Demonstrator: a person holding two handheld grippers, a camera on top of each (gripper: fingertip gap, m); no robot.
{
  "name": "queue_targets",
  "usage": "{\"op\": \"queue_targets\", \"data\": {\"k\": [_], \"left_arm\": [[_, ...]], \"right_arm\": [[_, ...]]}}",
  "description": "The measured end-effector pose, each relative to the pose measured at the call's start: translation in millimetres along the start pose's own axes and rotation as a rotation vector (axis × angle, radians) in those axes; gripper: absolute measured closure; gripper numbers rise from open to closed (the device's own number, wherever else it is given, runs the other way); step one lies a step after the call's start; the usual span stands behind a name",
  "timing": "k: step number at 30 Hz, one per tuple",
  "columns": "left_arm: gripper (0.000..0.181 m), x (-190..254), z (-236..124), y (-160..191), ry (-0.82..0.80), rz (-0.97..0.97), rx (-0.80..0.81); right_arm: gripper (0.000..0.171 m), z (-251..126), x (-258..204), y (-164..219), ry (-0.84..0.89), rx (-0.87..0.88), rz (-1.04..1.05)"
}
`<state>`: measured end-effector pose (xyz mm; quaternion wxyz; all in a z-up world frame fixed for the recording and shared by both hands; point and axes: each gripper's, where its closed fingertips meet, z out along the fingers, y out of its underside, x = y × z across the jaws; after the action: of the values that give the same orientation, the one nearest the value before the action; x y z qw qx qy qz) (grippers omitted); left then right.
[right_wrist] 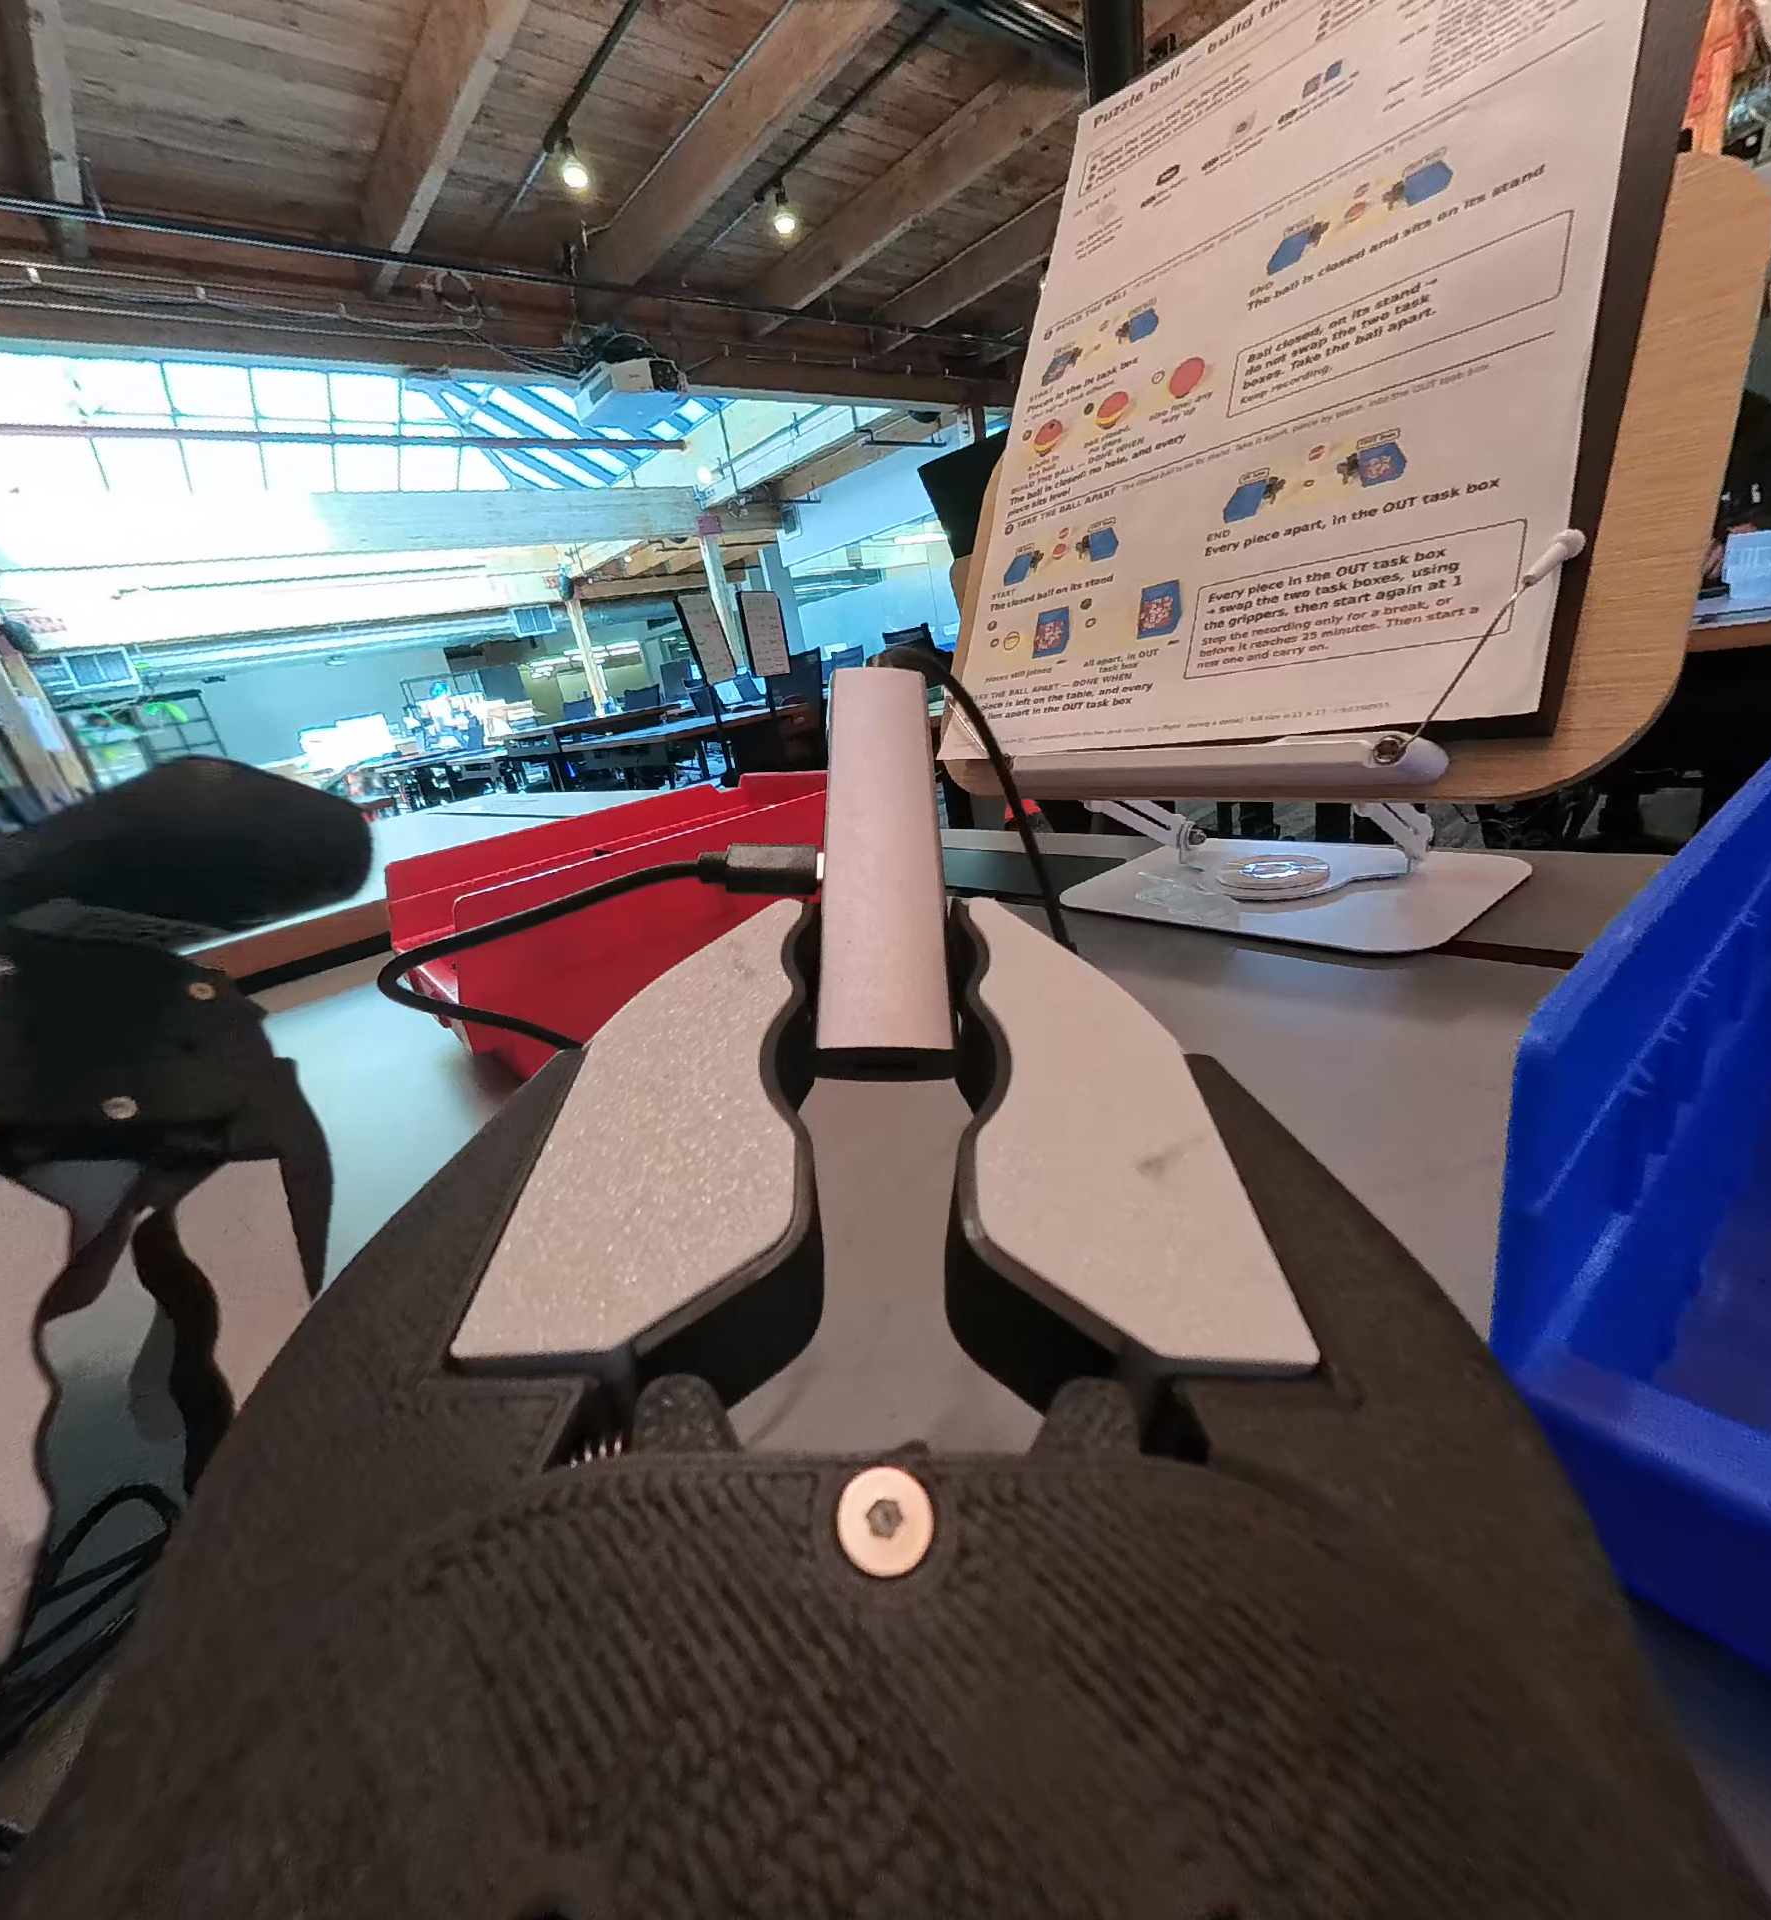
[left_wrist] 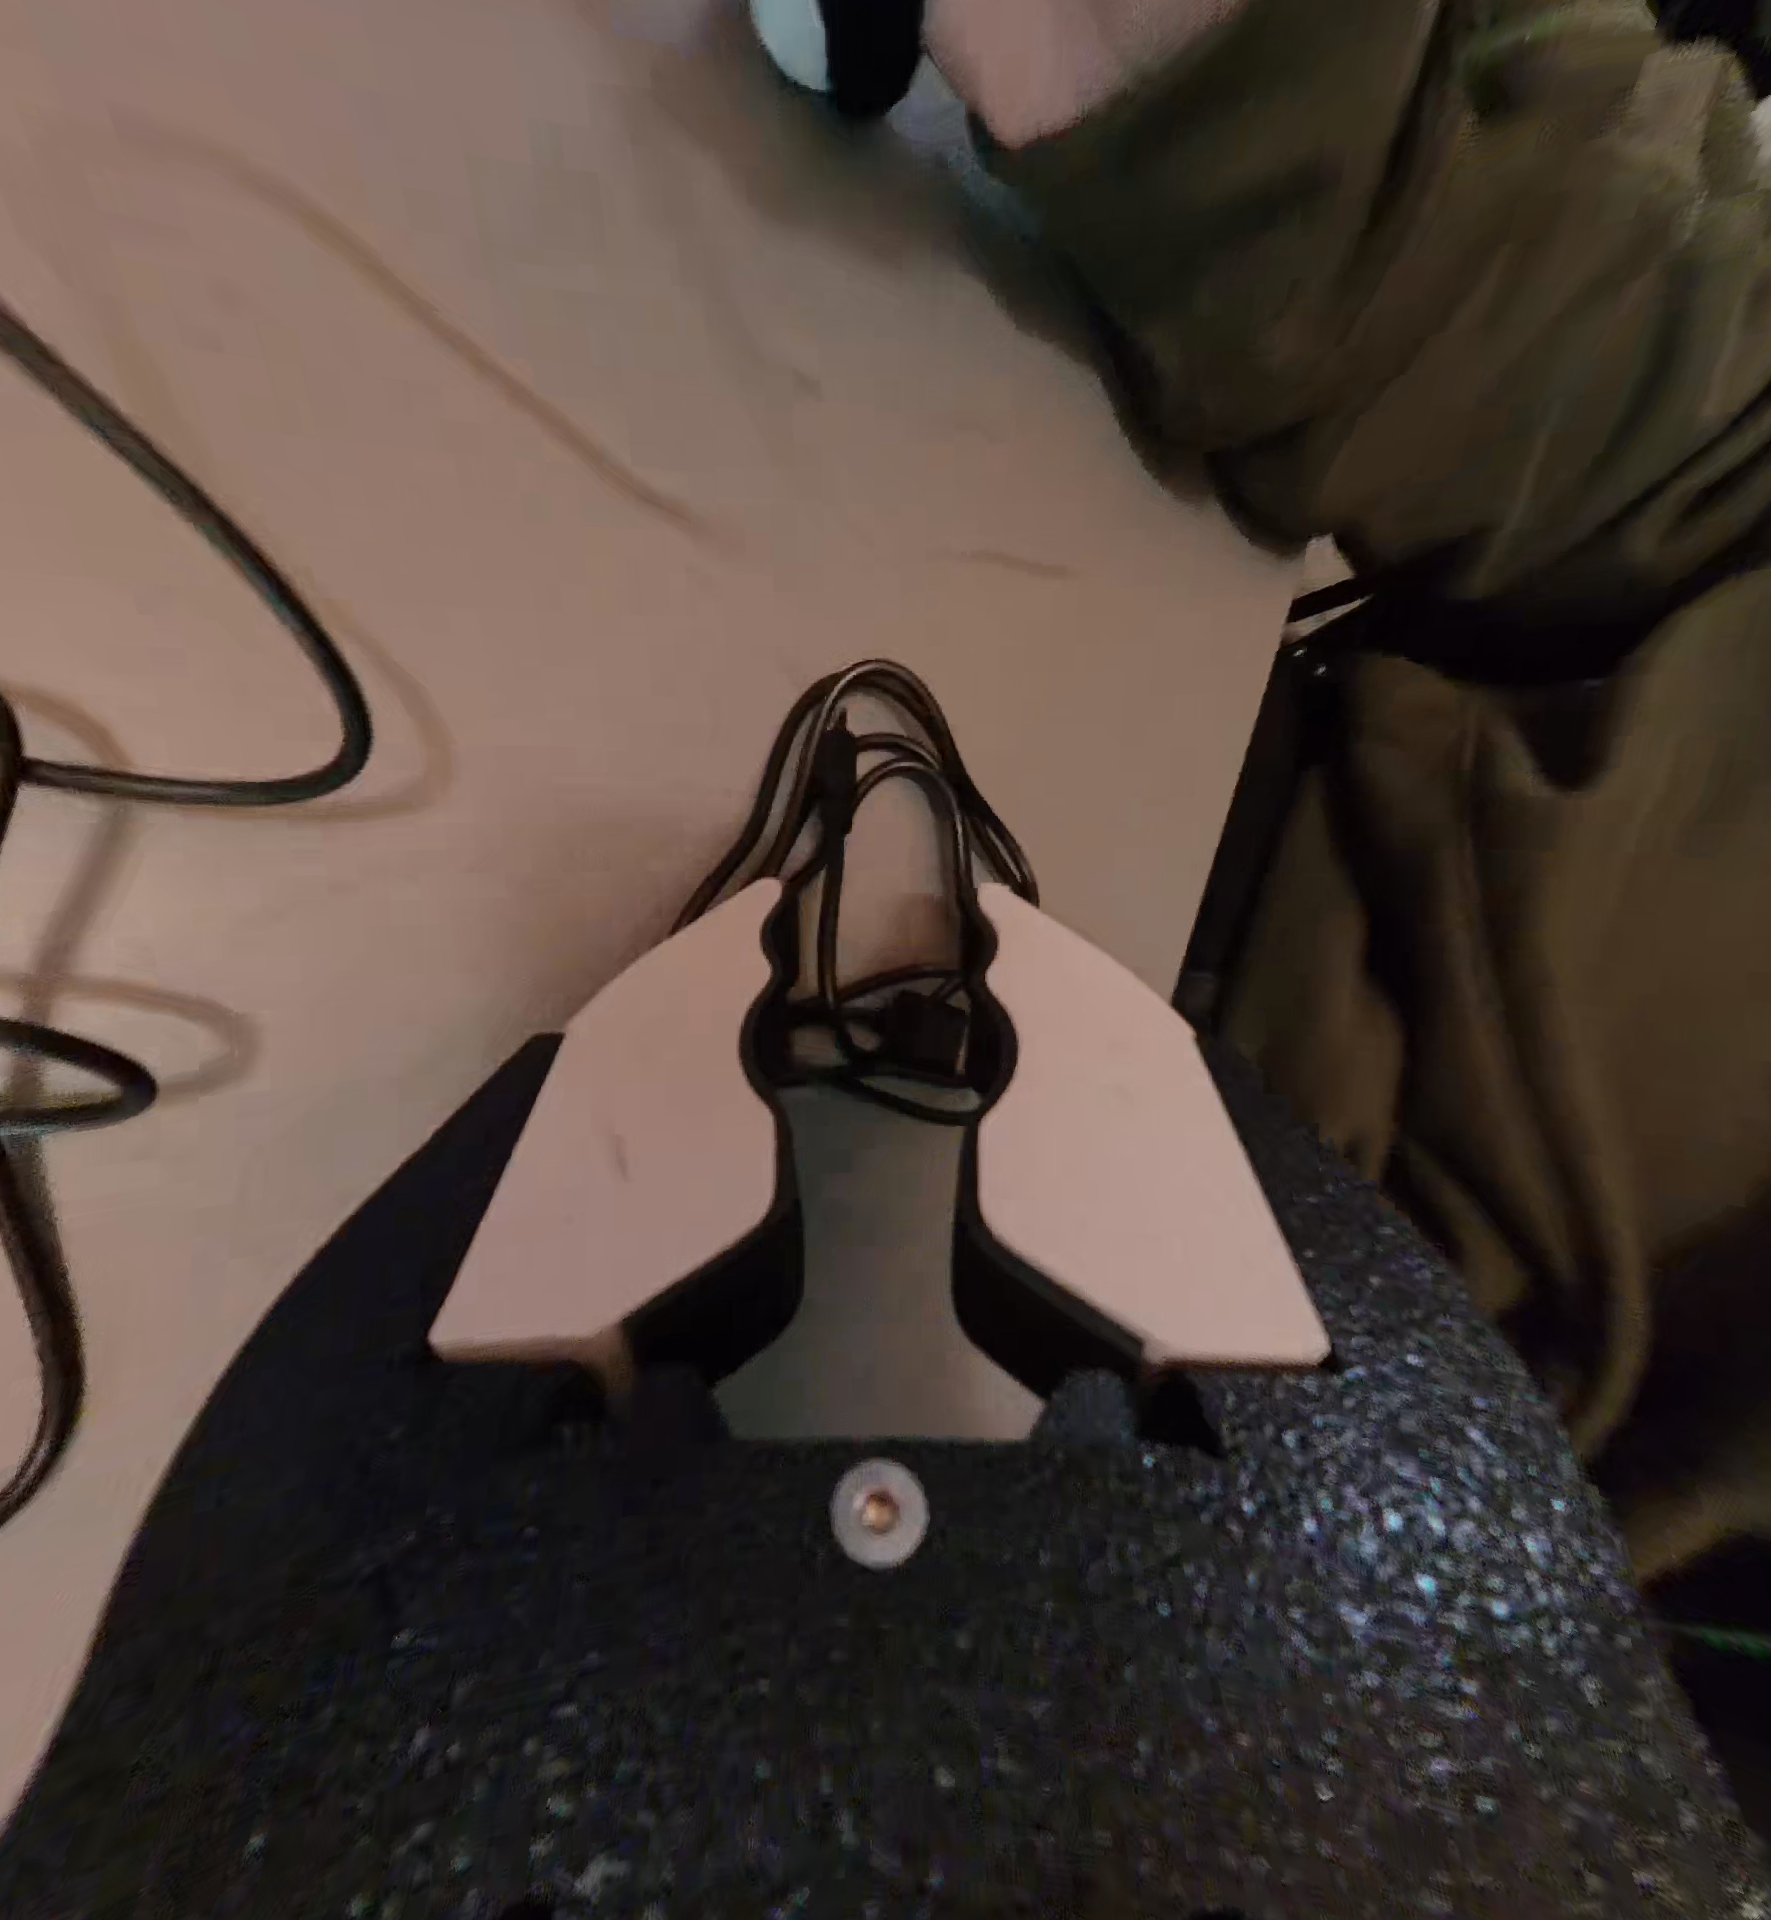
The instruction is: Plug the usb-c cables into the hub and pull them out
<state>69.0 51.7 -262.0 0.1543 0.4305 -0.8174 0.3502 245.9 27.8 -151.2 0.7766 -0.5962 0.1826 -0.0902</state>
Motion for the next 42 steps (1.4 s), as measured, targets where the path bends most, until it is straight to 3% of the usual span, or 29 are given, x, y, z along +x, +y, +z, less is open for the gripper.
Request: {"op": "queue_targets", "data": {"k": [1, 6, 9, 14, 16, 20, 22, 25, 27, 30, 34, 38, 42], "left_arm": [[0.152, 0.7, -0.3, -1.6, 0.028, -0.041, -0.002], [0.157, 1.4, 5.2, -4.7, 0.055, -0.143, -0.073], [0.179, -0.1, 8.2, -3.3, 0.043, -0.15, -0.115], [0.179, -5.9, -19.5, -22.5, -0.054, -0.028, 0.021], [0.179, -20.2, -46.2, -34.4, -0.218, 0.076, 0.105], [0.179, -48.5, -116.3, -55.3, -0.698, 0.32, 0.216], [0.179, -65.9, -156.8, -60.5, -1.042, 0.399, 0.214], [0.179, -86.6, -186.3, -51.1, -1.465, 0.579, 0.007], [0.179, -96.3, -178.1, -43.9, -1.592, 0.717, -0.129], [0.179, -106.5, -131.6, -28.7, -1.452, 0.773, -0.17], [0.169, -102.0, -76.9, -10.5, -1.05, 0.524, -0.036], [0.156, -100.2, -59.5, -4.8, -0.736, 0.167, 0.125], [0.152, -92.6, -57.5, -10.6, -0.459, -0.071, 0.29]], "right_arm": [[0.147, 0.1, -0.3, 0.1, -0.001, -0.001, -0.002], [0.147, 0.2, 0.3, 0.0, 0.0, 0.0, 0.003], [0.147, 0.1, 0.7, -0.1, 0.0, 0.002, 0.005], [0.147, -0.2, 1.3, -0.4, 0.002, 0.004, 0.009], [0.147, -0.2, 2.5, -0.3, 0.007, 0.004, 0.014], [0.147, 0.3, 2.8, 0.2, 0.01, -0.001, 0.014], [0.147, 0.4, 2.4, 0.3, 0.008, -0.002, 0.012], [0.147, 0.6, 2.5, 0.5, 0.01, -0.004, 0.011], [0.147, 0.5, 2.5, 0.3, 0.011, -0.002, 0.009], [0.147, 0.1, 2.1, -0.1, 0.01, 0.001, 0.007], [0.147, 0.4, 1.5, 0.3, 0.006, -0.002, 0.006], [0.147, 0.5, 1.4, 0.4, 0.004, -0.003, 0.007], [0.147, 0.4, 1.5, 0.2, 0.003, -0.002, 0.01]]}}
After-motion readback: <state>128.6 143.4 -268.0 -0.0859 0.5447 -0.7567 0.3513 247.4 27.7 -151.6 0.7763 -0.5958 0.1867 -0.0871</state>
